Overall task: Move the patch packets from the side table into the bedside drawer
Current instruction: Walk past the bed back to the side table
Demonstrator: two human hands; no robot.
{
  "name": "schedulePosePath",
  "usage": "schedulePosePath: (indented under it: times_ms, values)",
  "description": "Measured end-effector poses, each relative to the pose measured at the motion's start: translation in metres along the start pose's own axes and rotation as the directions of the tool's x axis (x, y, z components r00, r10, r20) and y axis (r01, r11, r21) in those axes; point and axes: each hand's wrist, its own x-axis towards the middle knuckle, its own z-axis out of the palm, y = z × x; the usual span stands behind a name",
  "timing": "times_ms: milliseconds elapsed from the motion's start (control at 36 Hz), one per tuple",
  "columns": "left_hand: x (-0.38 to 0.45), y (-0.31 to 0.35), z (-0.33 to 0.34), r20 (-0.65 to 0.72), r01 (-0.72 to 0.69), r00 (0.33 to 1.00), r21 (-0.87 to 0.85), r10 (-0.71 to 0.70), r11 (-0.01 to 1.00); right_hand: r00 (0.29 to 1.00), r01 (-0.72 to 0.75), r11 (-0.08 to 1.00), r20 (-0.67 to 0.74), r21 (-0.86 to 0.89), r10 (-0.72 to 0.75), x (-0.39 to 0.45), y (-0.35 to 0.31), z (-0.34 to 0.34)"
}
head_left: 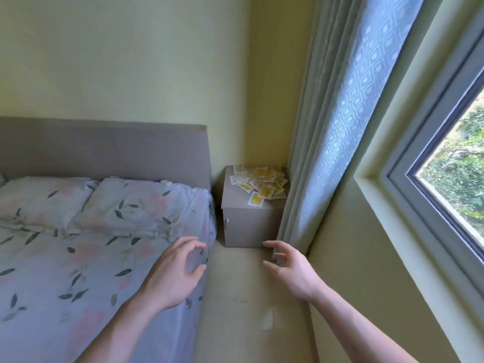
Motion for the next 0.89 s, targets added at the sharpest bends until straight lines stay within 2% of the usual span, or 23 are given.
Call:
schedulePosePath:
  times_ms: [139,278,361,528,694,889]
  values:
    - [0.075,-0.034,-0.006,-0.007,0.086,0.996,-0.006,-0.086,0.996,0.997,0.021,0.999,0.076,-0.027,-0.019,0.101,-0.013,0.003]
    - [0.163,-0.070,-0.013,0.002,0.100,0.995,-0.009,-0.100,0.995,0.998,-0.014,0.999,0.066,-0.047,0.017,0.198,-0.018,0.005]
    - [0.217,-0.086,-0.019,0.045,0.129,0.991,-0.019,-0.128,0.992,0.993,-0.104,0.994,0.044,-0.030,0.106,0.248,-0.014,0.004]
    - [0.335,-0.092,-0.020,0.154,0.078,0.985,0.025,-0.081,0.997,0.980,-0.198,0.980,-0.007,0.012,0.198,0.335,-0.002,-0.012]
    - [0.444,-0.091,-0.002,0.254,0.050,0.966,-0.014,-0.045,0.999,0.946,-0.319,0.943,-0.032,0.099,0.323,0.408,0.014,-0.031]
    - [0.565,-0.096,0.041,0.340,0.117,0.933,0.022,-0.118,0.993,0.880,-0.464,0.867,-0.017,0.183,0.475,0.512,0.059,-0.054]
